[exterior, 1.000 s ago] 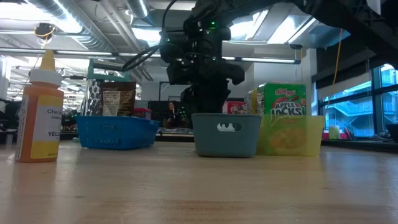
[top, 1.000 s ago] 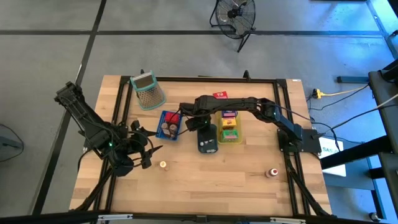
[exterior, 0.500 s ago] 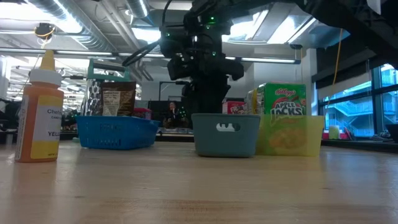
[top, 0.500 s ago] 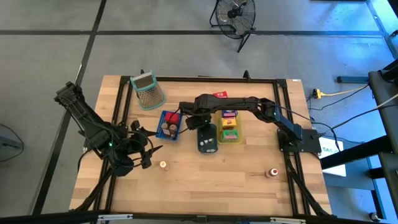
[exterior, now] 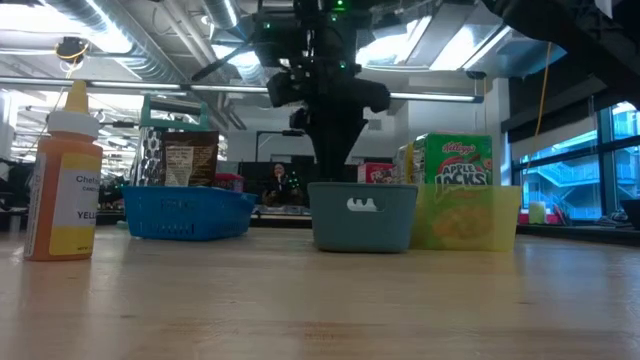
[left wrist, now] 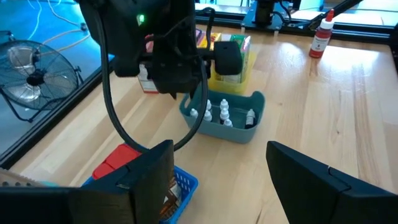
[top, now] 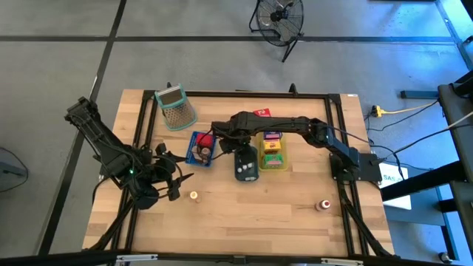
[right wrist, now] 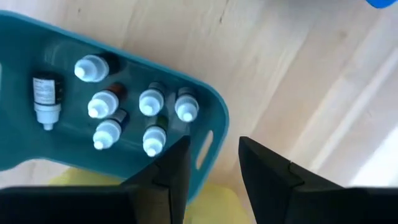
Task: Pick & Place Kitchen Items
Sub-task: Put the red cereal box into the yellow bin
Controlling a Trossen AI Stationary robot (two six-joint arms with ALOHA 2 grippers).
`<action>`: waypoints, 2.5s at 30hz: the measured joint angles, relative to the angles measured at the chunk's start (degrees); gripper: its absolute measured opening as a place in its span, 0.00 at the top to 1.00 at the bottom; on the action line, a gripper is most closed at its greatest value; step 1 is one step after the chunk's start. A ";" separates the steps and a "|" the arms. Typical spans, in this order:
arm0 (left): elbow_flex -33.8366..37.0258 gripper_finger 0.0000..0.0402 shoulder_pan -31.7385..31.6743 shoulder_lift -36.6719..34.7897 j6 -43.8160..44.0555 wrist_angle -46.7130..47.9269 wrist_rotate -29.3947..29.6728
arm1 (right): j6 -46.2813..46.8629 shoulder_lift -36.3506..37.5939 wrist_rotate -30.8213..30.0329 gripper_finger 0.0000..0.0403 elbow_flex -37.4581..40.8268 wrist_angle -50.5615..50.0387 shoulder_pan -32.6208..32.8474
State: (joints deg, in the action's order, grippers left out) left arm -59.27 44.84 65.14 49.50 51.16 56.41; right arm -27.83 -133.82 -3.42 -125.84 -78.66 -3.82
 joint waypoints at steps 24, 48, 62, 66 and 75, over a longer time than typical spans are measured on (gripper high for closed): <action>0.00 0.37 0.07 0.00 1.37 0.00 -1.24 | 10.32 14.13 -31.02 0.66 -8.15 -11.36 7.44; -0.03 0.37 -1.34 7.02 -0.42 0.06 -1.68 | 27.13 36.95 -19.98 0.66 -7.32 -11.30 -11.38; -0.03 0.37 -5.90 7.32 -8.35 -0.24 -1.87 | 22.26 33.07 -19.91 0.66 -6.93 -6.18 -14.62; -0.02 0.37 -9.49 6.58 -14.38 -2.94 -0.84 | 22.04 33.00 -19.57 0.66 -6.95 -0.72 -14.40; -0.03 0.37 -20.04 1.37 -26.23 -8.23 -10.67 | 15.02 32.98 -9.48 0.66 -6.95 3.02 -14.44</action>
State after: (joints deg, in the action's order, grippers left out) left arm -59.29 24.80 66.52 23.28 42.93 45.74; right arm -12.82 -100.84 -12.90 -132.79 -75.64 -18.26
